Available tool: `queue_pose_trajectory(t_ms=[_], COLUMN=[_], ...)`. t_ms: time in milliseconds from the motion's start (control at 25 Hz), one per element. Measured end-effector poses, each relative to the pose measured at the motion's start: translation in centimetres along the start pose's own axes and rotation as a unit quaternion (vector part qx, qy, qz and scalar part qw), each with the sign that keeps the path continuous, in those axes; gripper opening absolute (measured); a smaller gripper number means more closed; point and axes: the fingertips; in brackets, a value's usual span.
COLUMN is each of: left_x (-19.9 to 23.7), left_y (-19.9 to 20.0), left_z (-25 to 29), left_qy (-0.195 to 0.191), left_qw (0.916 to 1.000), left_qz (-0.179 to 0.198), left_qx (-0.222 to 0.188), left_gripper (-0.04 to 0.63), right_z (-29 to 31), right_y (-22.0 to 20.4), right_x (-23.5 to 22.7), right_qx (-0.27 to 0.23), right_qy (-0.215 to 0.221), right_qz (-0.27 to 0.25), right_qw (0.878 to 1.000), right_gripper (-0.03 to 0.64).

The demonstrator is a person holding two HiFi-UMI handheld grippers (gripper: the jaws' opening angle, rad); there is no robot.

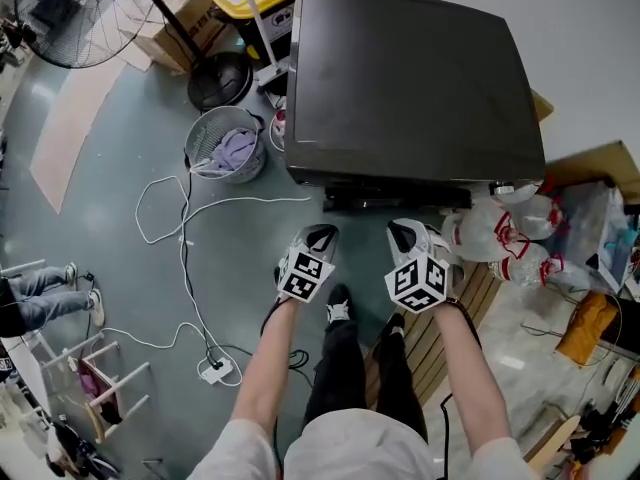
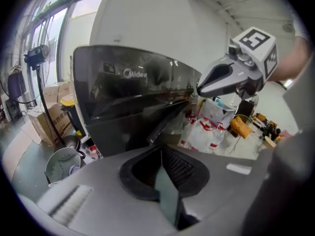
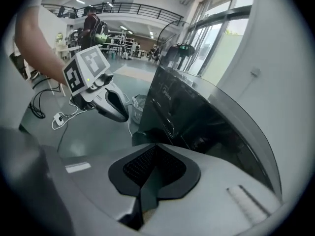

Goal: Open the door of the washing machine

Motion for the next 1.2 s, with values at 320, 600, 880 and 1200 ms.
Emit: queue_pose_trajectory(t_ms=[320, 600, 880, 1200], left_x=[4.7, 5.2, 5.4, 4.6], left_y=[-3.3, -3.9, -4.2, -4.3], left_z=[5.1, 8.0, 9.8, 10.9], left_qy=[-0.049, -0.093, -0.125, -0.136], left_qw=[0.9978, 0.9921, 0.9839, 0.9809], left_qz=[0.024, 0.071, 0.109, 0.121], left_qx=[0.038, 0.045, 0.067, 0.070], left_gripper=[0.126, 0.195, 0.193, 0.187], right_z=[6.6, 9.7, 11.1, 11.6], right_y=[-0.2, -0.9, -0.7, -1.6], right_x=[1.9, 3.9, 3.9, 4.1], right_qx=[0.047, 0.064, 0.062, 0.079], right_qy=[0.007, 0.007, -0.015, 0.004], right_qz=[-0.108, -0.202, -0.284, -0.304], right_qw=[0.993, 0.977, 0.957, 0.949], right_gripper=[0.061, 0.133, 0.143, 0.152])
Point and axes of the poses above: the fingertips, and each gripper's own axes: z forward along the fingers, x to its left, y out of its top, and after that the axes turned 12 degrees about -y, right-handed
